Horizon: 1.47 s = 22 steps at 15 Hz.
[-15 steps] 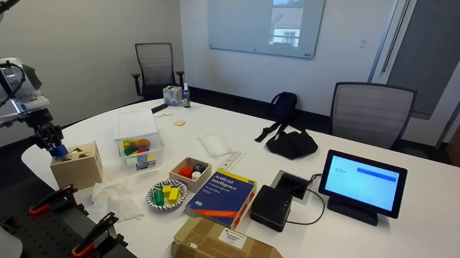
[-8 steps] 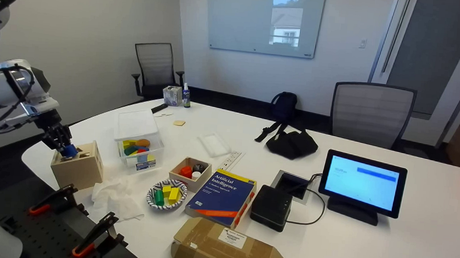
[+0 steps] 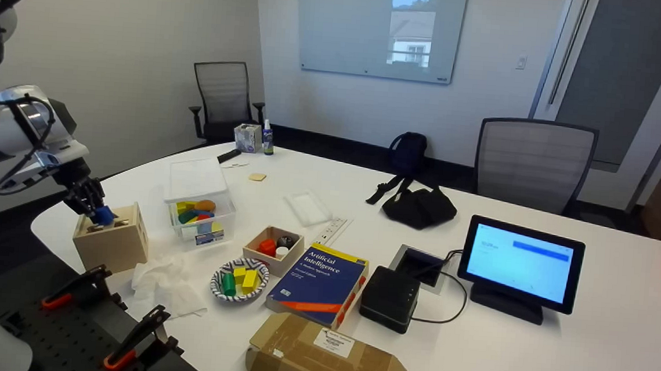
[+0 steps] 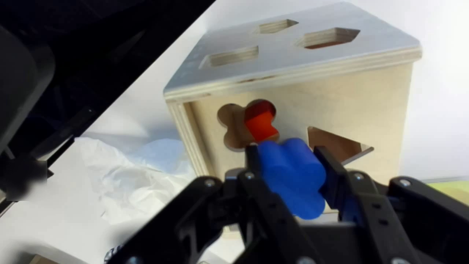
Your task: Put the blue block in the toy box
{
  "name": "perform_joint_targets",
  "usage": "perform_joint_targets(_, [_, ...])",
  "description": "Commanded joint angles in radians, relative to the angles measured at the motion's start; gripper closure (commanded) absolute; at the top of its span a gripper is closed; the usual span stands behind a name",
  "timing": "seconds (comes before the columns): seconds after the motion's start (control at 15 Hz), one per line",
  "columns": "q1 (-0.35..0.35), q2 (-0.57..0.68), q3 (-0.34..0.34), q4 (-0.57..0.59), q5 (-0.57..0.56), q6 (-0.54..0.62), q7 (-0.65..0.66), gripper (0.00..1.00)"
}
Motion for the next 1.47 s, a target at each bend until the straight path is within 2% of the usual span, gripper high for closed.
perform_joint_targets(0.0, [0.007,-0.066,0.014,-0.071,0.014,0.038,-0.015,0.84])
perform_joint_targets(0.47, [-0.008,-0.093,0.059,-0.109,0.084,0.025,-0.043,0.84])
perform_joint_targets(0.93, [-0.020,-0.078,0.023,-0.094,0.069,0.018,-0.092,0.84])
perform_joint_targets(1.4, [-0.056,-0.062,0.021,-0.077,0.074,0.040,-0.224,0.84])
